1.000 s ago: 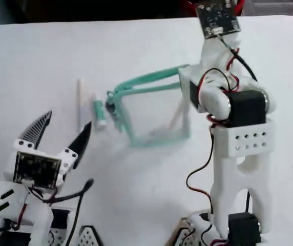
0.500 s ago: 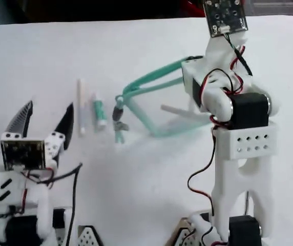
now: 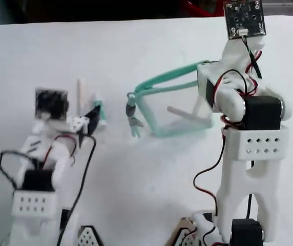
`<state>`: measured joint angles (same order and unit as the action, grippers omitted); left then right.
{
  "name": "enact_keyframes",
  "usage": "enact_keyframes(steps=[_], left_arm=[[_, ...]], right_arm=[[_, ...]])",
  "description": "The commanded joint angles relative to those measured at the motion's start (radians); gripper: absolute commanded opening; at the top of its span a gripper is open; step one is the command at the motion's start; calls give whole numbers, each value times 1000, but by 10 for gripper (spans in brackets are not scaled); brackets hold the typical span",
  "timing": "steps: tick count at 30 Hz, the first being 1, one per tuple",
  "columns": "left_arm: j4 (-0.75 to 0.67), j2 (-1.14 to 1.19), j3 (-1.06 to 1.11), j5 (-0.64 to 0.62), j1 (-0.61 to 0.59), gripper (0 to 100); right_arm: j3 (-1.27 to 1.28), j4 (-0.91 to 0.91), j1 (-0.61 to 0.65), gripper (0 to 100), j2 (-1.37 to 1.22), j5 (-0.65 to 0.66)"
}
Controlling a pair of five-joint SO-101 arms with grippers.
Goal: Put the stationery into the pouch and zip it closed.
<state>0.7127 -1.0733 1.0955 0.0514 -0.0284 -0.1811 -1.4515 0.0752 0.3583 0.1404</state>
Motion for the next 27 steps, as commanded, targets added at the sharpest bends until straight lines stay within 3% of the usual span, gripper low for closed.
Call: enact_keyframes(steps=[1, 7, 11, 19, 27], left_arm=[[52, 352, -270, -48, 82, 290], [215, 808, -620, -150, 107, 290], [161, 972, -681, -155, 81, 289], [112, 1029, -674, -157, 35, 286], [-28, 1087, -606, -150, 24, 288]], right_arm=[[46, -30, -18, 18, 21, -9], [226, 35, -56, 18, 202, -8], [399, 150, -62, 18, 297, 0], [493, 242, -67, 18, 265, 2], [410, 254, -180, 18, 93, -2]])
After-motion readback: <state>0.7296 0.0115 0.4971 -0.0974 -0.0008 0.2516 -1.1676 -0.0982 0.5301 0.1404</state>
